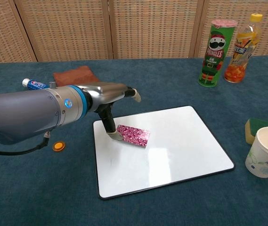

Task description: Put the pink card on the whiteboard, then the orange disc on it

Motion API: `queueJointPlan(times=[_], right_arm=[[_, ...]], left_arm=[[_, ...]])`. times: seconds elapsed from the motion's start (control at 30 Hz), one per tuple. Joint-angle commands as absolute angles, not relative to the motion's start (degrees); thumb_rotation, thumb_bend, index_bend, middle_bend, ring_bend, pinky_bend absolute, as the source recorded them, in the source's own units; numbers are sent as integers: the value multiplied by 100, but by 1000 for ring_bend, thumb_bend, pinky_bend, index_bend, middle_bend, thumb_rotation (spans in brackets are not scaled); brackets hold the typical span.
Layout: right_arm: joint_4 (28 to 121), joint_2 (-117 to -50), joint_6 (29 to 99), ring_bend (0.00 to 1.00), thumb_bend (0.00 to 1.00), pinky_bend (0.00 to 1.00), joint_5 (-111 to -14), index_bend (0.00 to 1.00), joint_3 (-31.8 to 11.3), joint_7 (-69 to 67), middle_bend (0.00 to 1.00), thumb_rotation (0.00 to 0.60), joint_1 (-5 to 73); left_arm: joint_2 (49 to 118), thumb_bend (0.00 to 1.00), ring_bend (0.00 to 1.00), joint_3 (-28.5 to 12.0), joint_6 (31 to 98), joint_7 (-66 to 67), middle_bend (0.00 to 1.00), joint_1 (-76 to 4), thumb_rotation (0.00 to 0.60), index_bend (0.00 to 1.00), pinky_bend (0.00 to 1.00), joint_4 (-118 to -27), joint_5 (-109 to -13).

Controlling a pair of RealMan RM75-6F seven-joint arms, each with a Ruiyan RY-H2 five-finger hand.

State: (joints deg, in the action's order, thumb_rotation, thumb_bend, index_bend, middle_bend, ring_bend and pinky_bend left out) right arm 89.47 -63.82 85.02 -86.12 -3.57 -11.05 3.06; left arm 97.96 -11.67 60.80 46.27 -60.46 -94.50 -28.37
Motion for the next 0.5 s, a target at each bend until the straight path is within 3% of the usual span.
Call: queueJointPlan(times=[0.03,0.3,0.5], right_arm=[[8947,-6383,8504,0,0,0,-8613,0,-356,-1110,0,600,305],[8950,-6386,8507,0,0,0,-8614,0,-355,-1090,0,600,304],[8957,-6386,8512,0,0,0,-8619,0,-353,-1067,0,600,302]], left_arm=[[9636,155,0,-1080,6068,4472,0,-5950,600,0,0,-9624,-3040],[8981,176,0,-574,6114,3864,0,-5422,600,32,0,-10068,-4066],[8653,271,0,-50,6297,3436,0,-4921,600,223,0,-10012,-4756]])
